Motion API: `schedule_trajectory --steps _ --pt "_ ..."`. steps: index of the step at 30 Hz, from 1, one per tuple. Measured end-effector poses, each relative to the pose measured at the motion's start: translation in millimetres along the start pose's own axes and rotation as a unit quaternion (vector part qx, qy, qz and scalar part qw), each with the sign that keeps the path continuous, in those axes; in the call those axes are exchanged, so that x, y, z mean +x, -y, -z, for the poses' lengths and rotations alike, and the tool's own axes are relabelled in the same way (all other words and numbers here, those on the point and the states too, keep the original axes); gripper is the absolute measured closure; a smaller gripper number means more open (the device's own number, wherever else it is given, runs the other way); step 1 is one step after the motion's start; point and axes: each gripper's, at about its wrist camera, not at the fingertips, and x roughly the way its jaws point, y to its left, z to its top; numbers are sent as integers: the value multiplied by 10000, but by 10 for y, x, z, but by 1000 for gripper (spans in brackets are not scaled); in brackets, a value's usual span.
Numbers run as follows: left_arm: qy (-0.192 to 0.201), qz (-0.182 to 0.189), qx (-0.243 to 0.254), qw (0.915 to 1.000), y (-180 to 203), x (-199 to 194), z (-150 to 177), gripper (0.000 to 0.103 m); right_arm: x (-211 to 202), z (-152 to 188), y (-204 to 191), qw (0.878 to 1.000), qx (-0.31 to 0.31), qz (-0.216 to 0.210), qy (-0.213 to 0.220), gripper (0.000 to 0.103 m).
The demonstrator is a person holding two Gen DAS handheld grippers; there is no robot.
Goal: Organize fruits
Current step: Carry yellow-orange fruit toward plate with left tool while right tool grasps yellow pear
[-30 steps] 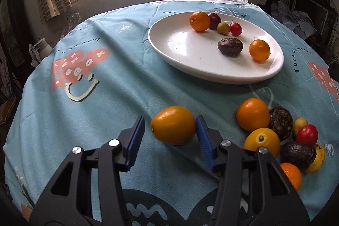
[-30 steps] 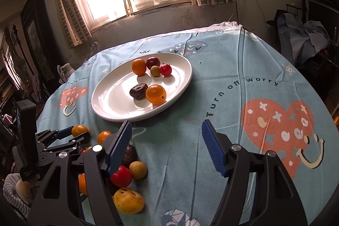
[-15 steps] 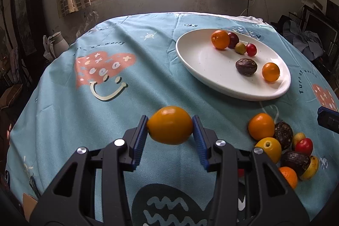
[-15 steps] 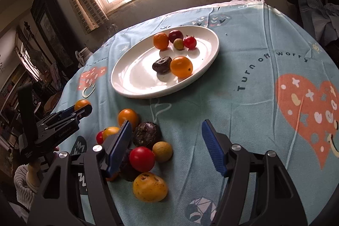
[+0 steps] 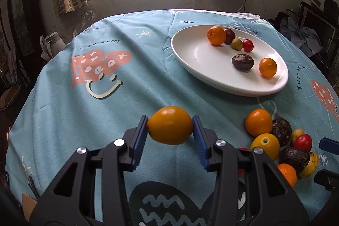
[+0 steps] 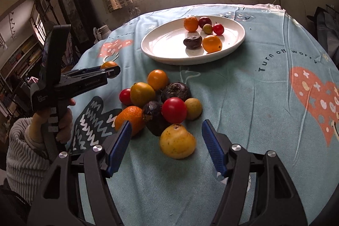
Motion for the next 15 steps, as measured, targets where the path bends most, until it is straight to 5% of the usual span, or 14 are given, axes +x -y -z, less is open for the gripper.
schedule_trajectory --steps 3,8,15 --pt "-13 8 14 10000 8 0 9 60 31 25 45 9999 75 109 -100 37" --pt "-35 13 61 10000 28 13 17 60 145 46 86 9991 148 116 -389 56" --pt "-5 6 187 9998 80 9 32 59 244 72 160 9974 361 64 -621 64"
